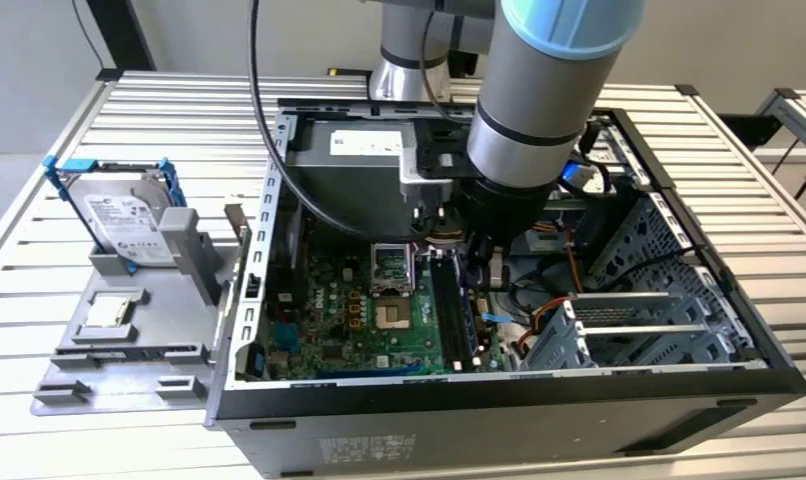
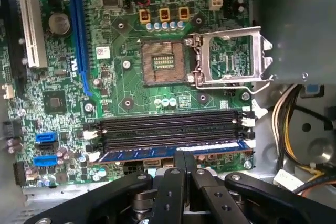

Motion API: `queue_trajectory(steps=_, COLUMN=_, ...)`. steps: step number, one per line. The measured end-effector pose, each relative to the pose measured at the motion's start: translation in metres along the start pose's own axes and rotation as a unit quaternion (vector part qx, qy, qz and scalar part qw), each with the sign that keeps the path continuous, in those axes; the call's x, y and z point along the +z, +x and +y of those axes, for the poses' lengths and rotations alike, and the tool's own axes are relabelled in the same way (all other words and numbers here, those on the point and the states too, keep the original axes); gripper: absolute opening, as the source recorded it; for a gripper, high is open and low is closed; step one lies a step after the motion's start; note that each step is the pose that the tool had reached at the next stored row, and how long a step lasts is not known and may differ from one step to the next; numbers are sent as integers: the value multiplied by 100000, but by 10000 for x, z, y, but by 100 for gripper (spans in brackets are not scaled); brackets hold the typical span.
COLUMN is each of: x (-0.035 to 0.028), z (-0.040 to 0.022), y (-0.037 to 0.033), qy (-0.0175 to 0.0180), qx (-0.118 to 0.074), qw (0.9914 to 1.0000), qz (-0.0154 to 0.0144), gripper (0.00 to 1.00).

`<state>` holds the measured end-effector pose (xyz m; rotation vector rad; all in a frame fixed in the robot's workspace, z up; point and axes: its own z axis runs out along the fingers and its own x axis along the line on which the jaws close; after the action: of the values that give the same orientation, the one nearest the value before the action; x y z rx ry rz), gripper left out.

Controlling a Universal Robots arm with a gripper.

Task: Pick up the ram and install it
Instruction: 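Press down the ram until it locks into place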

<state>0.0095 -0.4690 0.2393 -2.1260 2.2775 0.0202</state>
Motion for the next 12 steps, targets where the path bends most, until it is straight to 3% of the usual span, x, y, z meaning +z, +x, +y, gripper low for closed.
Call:
queue_trajectory(steps=3, x=13, z=2, y=0, qy=-8, qx=-445, qw=99999, qz=9, gripper=0)
queue_trajectory(steps=10, x=153, z=3, y=7, qy=-37, qx=-506, qw=99999, qz=139, gripper=0)
queue_trajectory(steps=12, x=131, z=2, y=-1, qy=-58, qx=-508, qw=99998, qz=260, gripper=0)
